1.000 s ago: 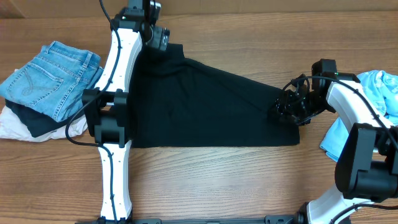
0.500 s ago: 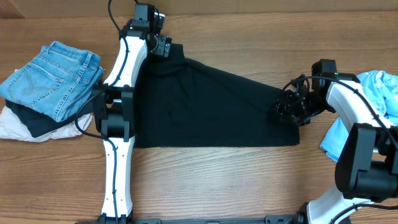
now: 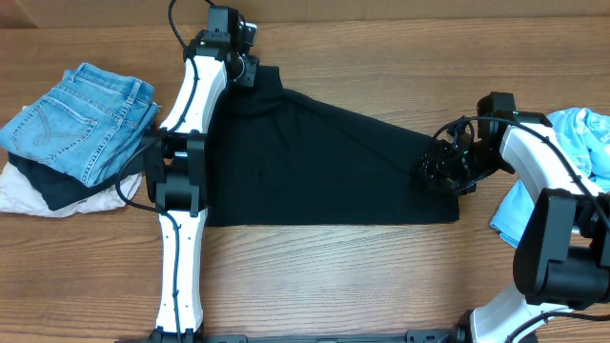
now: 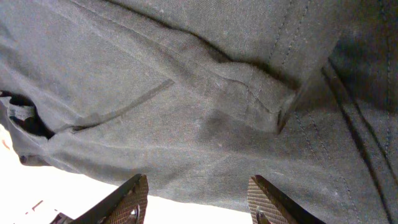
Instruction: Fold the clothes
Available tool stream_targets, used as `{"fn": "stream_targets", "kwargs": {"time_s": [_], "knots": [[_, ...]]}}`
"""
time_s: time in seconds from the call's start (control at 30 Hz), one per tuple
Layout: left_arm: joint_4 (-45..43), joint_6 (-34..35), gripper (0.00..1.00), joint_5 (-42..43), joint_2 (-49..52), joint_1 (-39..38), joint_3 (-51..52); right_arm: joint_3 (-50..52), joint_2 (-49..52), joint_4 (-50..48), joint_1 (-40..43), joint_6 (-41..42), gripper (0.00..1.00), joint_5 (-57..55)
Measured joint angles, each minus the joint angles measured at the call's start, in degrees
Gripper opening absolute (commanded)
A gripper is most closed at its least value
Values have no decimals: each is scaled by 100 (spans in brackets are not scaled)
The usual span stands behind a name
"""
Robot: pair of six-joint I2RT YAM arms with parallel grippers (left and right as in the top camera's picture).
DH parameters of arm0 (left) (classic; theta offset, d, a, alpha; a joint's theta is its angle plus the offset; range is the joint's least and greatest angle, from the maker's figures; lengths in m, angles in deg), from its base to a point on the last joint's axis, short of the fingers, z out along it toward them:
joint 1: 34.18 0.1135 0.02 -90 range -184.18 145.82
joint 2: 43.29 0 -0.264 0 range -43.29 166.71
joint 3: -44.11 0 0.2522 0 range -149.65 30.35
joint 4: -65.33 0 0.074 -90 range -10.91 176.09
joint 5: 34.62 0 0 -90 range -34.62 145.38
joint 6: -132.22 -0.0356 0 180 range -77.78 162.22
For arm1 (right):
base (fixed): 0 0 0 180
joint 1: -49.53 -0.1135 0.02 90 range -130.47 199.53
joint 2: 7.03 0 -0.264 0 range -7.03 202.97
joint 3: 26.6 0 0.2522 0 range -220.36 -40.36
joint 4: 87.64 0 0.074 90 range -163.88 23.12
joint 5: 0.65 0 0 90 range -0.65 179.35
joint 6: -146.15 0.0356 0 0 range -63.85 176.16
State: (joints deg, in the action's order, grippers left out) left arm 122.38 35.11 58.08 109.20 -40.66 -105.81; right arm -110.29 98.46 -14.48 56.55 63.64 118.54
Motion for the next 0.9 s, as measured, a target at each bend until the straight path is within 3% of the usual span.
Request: {"fn": "stream_targets", "kwargs": {"time_s": [0.37, 0.43, 0.5, 0.53, 0.73, 0.9], "knots": [[688, -212, 7, -254, -573, 0, -739, 0, 0, -142, 0, -2, 57, -2], [850, -214, 51, -254, -778, 0, -787, 0, 0, -133, 0, -4, 57, -2], [909, -245, 74, -251, -933, 0, -846, 0, 0, -116, 0, -2, 57, -2], [909, -249, 81, -249, -973, 0, -850, 0, 0, -105, 0, 0, 57, -2], [726, -146, 88, -208, -890, 28, -658, 2, 0, -79, 0, -2, 57, -2], [638, 258, 87, -146, -415, 208, -616, 68, 0, -81, 0, 0, 57, -2]]}}
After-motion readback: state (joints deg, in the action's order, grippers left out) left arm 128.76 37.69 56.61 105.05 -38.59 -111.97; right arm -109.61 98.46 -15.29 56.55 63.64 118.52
